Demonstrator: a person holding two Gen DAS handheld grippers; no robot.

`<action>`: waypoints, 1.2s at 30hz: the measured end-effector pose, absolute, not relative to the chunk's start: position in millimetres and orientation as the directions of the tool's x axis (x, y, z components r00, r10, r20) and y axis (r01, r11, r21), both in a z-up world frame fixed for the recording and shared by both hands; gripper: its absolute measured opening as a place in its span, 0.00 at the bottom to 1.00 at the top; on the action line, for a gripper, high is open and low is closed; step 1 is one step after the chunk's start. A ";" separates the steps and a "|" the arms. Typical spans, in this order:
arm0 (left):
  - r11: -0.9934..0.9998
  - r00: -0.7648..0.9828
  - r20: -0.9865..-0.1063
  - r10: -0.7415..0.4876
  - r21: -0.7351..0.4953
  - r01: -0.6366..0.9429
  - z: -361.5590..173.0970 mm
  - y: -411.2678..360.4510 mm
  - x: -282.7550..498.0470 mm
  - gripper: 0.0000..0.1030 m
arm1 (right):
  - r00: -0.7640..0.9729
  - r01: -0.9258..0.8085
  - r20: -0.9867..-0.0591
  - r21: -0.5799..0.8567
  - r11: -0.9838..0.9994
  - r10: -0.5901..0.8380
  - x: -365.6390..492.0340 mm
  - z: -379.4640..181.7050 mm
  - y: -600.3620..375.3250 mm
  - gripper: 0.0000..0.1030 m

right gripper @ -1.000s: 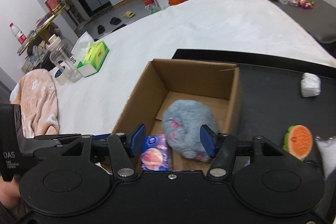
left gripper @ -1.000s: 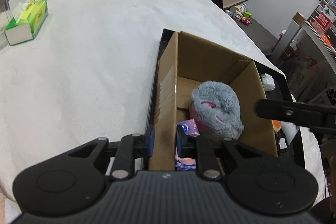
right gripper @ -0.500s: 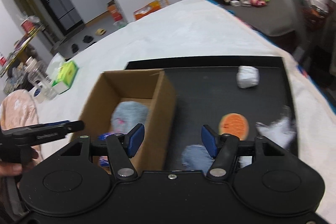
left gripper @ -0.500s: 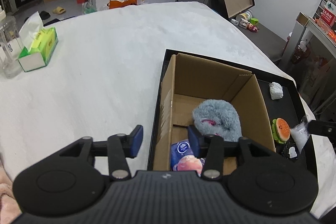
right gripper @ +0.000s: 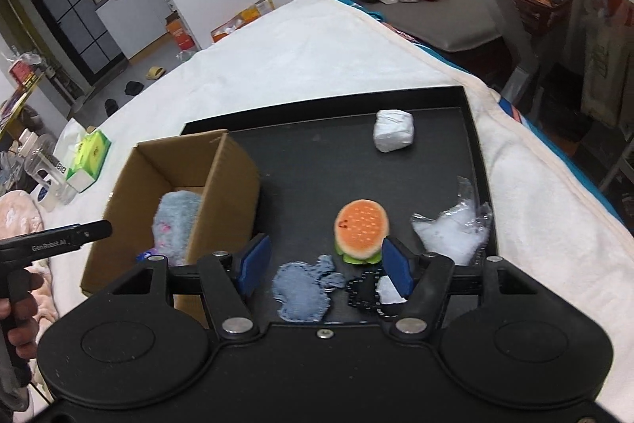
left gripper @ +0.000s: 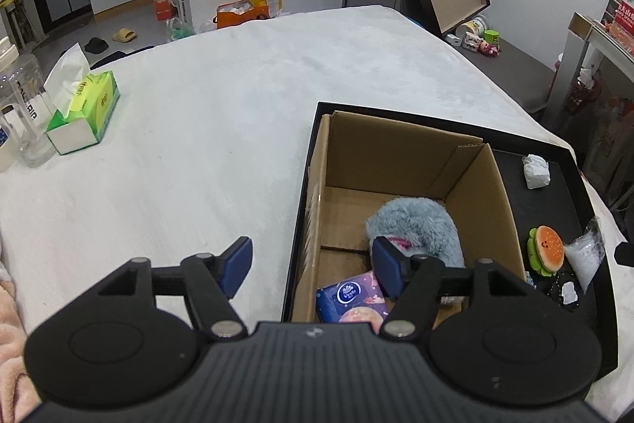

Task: Organize soft objects
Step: 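Move the right tool to the bag of white filling and grasp it, then lift the filling bag with the right tool and drop it into the box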

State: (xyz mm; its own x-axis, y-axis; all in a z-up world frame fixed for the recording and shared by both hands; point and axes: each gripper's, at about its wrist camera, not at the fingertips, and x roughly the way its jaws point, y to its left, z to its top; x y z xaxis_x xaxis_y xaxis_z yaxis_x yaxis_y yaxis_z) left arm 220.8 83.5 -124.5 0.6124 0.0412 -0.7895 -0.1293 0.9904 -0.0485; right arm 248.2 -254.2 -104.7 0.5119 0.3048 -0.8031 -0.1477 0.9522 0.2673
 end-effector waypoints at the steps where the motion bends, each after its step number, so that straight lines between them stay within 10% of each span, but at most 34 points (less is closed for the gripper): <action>1: 0.990 0.611 -0.790 0.043 -0.046 -0.130 -125.1 83.0 221.8 0.64 | 0.512 -0.141 -0.805 0.264 0.954 0.299 249.0 -107.0 -257.4 0.61; 28: 0.991 0.601 -0.794 0.093 0.015 -0.133 -132.3 82.0 241.1 0.66 | 0.450 0.014 -0.884 0.147 0.989 0.125 300.8 -191.6 -298.3 0.69; 36: 0.990 0.596 -0.798 0.094 0.010 -0.143 -135.5 90.1 238.9 0.66 | 0.459 -0.004 -0.880 0.131 0.991 0.118 300.1 -192.3 -295.0 0.38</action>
State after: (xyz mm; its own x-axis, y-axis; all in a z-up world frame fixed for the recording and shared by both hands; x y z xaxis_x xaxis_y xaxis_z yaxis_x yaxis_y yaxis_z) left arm 238.9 90.1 -135.5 0.5957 0.0944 -0.7976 -0.1435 0.9896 0.0100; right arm 300.1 -295.0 -192.3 0.4591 0.1180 -0.8805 -0.0041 0.9914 0.1307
